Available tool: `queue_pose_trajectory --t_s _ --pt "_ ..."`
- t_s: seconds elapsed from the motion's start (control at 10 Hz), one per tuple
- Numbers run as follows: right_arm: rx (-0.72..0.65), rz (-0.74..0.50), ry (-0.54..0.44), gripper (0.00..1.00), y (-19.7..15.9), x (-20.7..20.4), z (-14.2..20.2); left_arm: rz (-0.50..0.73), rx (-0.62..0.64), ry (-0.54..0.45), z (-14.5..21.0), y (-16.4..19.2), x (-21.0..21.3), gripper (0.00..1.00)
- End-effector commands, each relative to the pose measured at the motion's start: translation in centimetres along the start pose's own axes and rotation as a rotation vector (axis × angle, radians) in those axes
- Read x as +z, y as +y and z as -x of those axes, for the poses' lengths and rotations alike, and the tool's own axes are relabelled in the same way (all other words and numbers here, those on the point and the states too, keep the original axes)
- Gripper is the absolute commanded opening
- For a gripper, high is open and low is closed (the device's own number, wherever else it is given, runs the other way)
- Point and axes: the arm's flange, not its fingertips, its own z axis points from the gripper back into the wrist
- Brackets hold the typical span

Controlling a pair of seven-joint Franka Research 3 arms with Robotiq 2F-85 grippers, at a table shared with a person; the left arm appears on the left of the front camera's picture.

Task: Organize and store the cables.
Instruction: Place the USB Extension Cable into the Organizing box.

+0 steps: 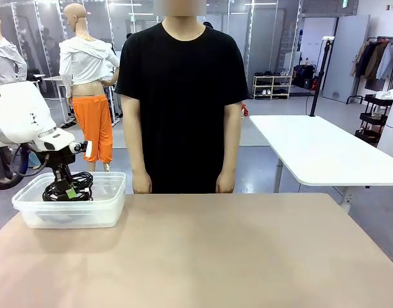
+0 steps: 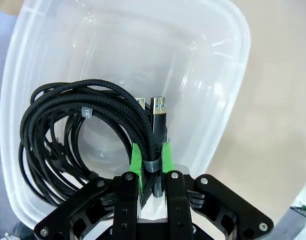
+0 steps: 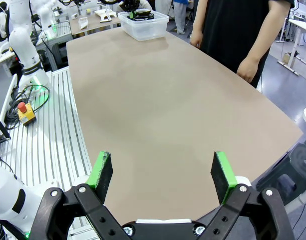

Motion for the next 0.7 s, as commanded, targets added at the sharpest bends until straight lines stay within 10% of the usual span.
queue_pose_trajectory --t_s 0.0,0.4,0.6 --pt "-0.006 -0.001 0.003 1.0 0.13 0.12 -0.33 0.009 0.05 -0.001 -0.73 0.82 -0.52 0.39" --pt "-0.006 -0.001 0.003 1.0 0.13 0.12 -0.33 0.002 0.06 -0.018 -0.61 0.24 0.01 1.0" --pt "-0.006 -0.001 0.003 1.0 0.13 0.12 -0.33 0.006 0.063 -0.017 -0.79 -0.09 0.13 1.0"
